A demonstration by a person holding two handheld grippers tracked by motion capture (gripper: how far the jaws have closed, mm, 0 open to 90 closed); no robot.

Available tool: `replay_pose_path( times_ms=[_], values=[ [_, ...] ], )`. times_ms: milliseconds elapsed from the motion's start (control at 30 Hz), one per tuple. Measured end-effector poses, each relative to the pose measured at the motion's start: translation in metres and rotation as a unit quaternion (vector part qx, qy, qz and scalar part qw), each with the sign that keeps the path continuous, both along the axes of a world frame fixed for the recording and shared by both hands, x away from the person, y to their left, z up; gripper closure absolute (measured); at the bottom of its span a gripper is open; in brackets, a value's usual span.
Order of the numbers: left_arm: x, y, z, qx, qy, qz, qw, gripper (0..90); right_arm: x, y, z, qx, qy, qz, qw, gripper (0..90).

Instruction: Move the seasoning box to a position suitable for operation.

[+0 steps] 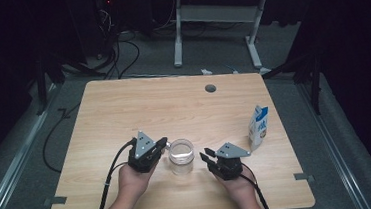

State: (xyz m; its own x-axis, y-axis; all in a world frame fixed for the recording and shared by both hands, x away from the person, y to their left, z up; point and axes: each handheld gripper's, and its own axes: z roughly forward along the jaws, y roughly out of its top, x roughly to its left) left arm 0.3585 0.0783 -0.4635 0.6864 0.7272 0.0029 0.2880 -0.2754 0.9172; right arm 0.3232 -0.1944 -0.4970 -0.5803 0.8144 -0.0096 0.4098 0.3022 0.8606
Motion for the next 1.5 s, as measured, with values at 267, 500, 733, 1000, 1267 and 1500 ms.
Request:
replay_pose_path(
  times_ms=[267, 500, 733, 1000, 1267, 1500],
  values=[
    [0.000, 0.000, 0.000, -0.002, 0.000, 0.001, 1.0000, 90.0, -0.006, 0.003, 0.003, 0.008, -0.009, 0.013, 0.9998, 90.0],
    [-0.001, 0.000, -0.001, -0.002, -0.004, 0.002, 1.0000, 90.0, -0.009, 0.008, 0.008, 0.009, -0.021, 0.023, 0.9995, 90.0],
    [-0.001, 0.000, -0.001, -0.001, -0.005, 0.001, 1.0000, 90.0, -0.012, 0.010, 0.012, 0.010, -0.027, 0.030, 0.9991, 90.0],
    [0.000, 0.000, -0.002, 0.003, -0.005, 0.003, 1.0000, 90.0, -0.013, 0.013, 0.012, 0.005, -0.027, 0.035, 0.9990, 90.0],
    [0.000, 0.000, -0.002, 0.004, -0.004, 0.004, 1.0000, 90.0, -0.017, 0.016, 0.016, 0.010, -0.039, 0.041, 0.9984, 90.0],
    [0.000, 0.000, -0.002, 0.001, -0.004, 0.003, 1.0000, 90.0, -0.020, 0.021, 0.021, 0.012, -0.047, 0.050, 0.9976, 89.9]
  ],
)
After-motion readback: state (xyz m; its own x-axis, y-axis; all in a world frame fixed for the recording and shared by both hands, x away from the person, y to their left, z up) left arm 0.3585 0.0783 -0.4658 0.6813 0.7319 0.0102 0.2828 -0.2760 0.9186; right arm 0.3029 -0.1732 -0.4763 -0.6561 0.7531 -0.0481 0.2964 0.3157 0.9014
